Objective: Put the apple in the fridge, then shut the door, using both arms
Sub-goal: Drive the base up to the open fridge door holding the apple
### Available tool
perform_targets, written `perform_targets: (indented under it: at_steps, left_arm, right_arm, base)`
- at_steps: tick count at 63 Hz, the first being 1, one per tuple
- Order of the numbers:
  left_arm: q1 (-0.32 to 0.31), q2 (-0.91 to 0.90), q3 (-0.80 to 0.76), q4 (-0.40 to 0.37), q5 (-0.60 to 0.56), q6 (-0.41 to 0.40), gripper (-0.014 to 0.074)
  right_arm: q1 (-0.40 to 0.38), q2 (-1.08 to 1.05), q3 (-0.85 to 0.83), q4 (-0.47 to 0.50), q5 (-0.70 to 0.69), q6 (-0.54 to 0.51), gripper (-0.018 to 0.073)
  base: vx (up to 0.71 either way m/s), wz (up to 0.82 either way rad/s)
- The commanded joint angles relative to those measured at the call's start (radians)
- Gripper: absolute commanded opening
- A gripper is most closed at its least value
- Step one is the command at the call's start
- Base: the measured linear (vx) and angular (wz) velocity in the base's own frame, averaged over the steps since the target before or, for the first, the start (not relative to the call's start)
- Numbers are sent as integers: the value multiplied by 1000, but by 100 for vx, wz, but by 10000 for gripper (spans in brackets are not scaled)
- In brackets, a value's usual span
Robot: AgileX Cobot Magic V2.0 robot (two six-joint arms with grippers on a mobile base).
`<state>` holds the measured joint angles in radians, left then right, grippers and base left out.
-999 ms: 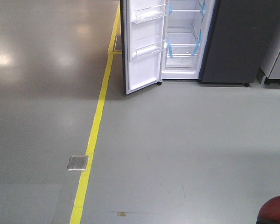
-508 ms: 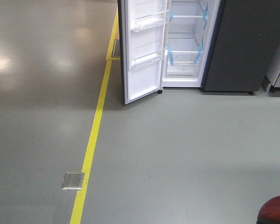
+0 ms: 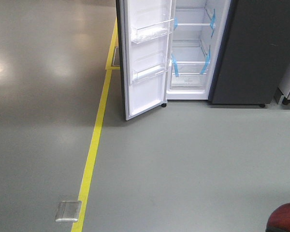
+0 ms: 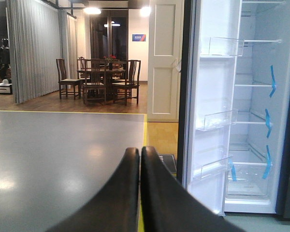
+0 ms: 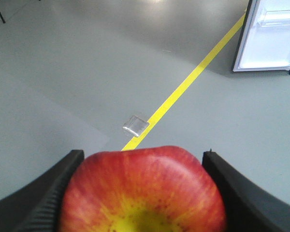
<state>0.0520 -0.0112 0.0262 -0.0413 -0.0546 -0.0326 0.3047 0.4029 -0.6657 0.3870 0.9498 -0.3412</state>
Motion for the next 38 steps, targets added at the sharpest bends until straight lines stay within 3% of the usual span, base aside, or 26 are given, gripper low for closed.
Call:
perform_targets:
  at_steps: [1,38]
  left_arm:
    - [-2,-16,28,-6,-75,-10,-6]
    - [-2,-16,28,-6,-75,-10,-6]
  right_arm:
    - [-2,7,-26,18,-72,-6,379]
    - [-2,7,-26,18,-72,-6,379]
  base:
    - [27,-4]
    - [24,-4]
